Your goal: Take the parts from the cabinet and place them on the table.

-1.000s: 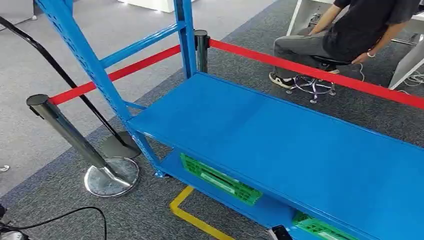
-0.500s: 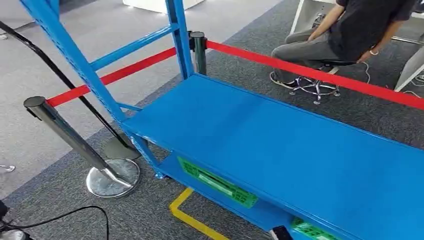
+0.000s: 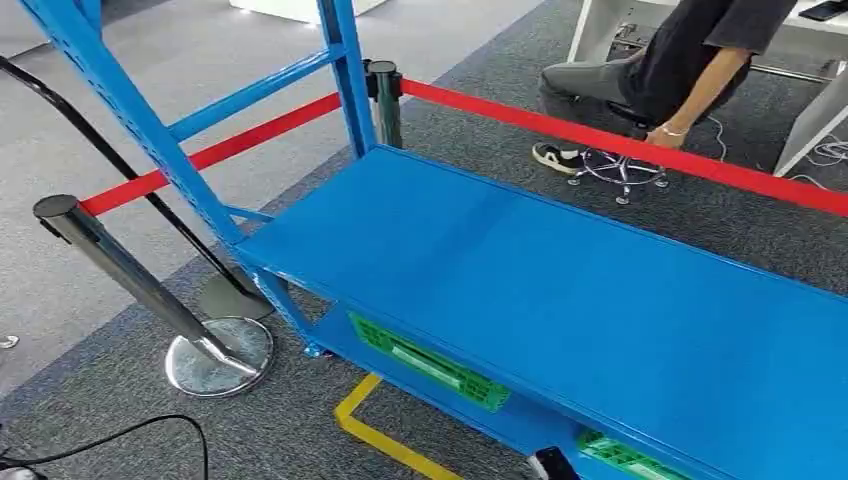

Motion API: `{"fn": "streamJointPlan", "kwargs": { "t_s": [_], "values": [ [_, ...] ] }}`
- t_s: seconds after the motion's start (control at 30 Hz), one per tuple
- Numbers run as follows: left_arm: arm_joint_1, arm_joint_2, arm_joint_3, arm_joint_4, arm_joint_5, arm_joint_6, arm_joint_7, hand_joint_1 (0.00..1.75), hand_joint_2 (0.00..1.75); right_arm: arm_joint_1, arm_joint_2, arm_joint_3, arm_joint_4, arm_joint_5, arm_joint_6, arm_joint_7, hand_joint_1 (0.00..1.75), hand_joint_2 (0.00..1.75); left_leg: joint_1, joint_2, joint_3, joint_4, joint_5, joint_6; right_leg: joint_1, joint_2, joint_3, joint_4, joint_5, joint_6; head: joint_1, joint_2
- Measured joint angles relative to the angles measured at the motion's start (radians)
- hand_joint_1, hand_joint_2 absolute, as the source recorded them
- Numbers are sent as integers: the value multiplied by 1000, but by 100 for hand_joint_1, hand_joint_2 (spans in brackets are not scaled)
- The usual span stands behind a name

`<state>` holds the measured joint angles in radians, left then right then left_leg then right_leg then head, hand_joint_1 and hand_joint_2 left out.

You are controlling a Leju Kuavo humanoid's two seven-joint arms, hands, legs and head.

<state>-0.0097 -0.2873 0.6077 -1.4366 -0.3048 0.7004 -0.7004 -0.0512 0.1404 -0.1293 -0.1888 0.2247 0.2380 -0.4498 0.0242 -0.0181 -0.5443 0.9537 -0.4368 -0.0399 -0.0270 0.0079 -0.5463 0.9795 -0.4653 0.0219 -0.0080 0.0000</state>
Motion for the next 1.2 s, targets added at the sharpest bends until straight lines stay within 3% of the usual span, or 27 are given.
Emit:
{"fn": "streamJointPlan", "kwargs": {
  "t_s": [0.03, 0.1, 0.13, 0.17, 0.2, 0.37, 0.57, 0.9, 0.93, 1.07, 1.1, 1.13, 1.2],
  "values": [
    [0, 2, 0, 0, 0, 0, 0, 175, 175, 0, 2, 0, 0, -2, 2, 1, 0, 175, -4, 0, -6, 13, -6, 13, -7, -3, 1, -6, 4, 14, 0, 0],
    [0, 2, 0, 0, 0, 0, 0, 175, 175, -1, 2, -2, 0, -2, 1, 2, 0, 175, -8, 0, -3, 0, -1, 35, -7, -3, 10, -22, 11, 23, -3, 0],
    [0, -1, 0, 0, -1, 0, 0, 175, 175, 0, 2, -2, 0, 2, -2, -1, 0, 175, -1, 0, 4, -16, 14, 6, 1, -4, 8, -20, 1, 5, -1, 0],
    [0, -1, -1, 0, -1, 1, 0, 175, 175, -2, 2, -2, 0, 3, -3, -3, 0, 175, -2, -1, 3, -15, 10, 3, -1, -6, 11, -22, 10, -11, 3, 0],
    [1, -1, 1, 0, 0, 0, 0, 175, 175, 0, 2, -2, 0, 3, -2, -2, 0, 175, -5, -1, 0, -12, 9, 15, -2, -6, 10, -24, 12, 1, 2, 0],
    [1, -1, 1, 0, -3, 0, 0, 175, 175, 2, 2, -3, 0, 1, 3, -3, 0, 175, -5, -1, -8, 4, 4, 24, -3, -6, 10, -24, 11, 9, 2, 0],
    [1, -1, 1, 0, -5, 0, 0, 175, 175, 2, 2, -3, 0, 8, -3, -6, 0, 175, -7, -1, -11, 8, 2, 26, -4, -6, 10, -24, 12, 16, 1, 0],
    [1, -1, 1, 0, -6, 0, 0, 175, 175, 2, 2, -3, 0, 1, 4, -2, 0, 175, -7, -1, -11, 9, 2, 26, -4, -6, 9, -23, 12, 17, 0, 0],
    [1, 0, 1, 0, -6, 0, 0, 175, 175, 2, 2, -3, 0, 0, 5, -1, 0, 175, -9, -2, -13, 17, -2, 36, -8, -6, 9, -25, 14, 25, 0, 0],
    [1, 1, 3, 0, -8, 0, 0, 175, 175, 0, 2, -3, 0, 2, 3, 4, 0, 175, -13, -1, -15, 20, -5, 49, -11, -7, 14, -32, 16, 39, -1, 0],
    [1, 1, 3, -1, -9, 0, 0, 175, 175, 0, 2, -3, 0, 3, 3, 4, 0, 175, -9, -1, -6, 2, 5, 58, -10, -7, 16, -31, 13, 44, 0, 0],
    [1, -1, 2, -1, -9, 0, 0, 175, 175, 0, 2, -3, 0, 3, 2, 3, 0, 175, -6, 1, -1, -5, 9, 61, -11, -7, 3, -13, -1, 41, 2, 0],
    [1, -1, 1, -1, -9, 0, 0, 175, 175, -1, 2, -3, 0, 5, 0, 3, 0, 175, -7, 1, -3, -4, 7, 65, -7, -6, -64, 128, -85, 37, 5, 0]
  ]
}}
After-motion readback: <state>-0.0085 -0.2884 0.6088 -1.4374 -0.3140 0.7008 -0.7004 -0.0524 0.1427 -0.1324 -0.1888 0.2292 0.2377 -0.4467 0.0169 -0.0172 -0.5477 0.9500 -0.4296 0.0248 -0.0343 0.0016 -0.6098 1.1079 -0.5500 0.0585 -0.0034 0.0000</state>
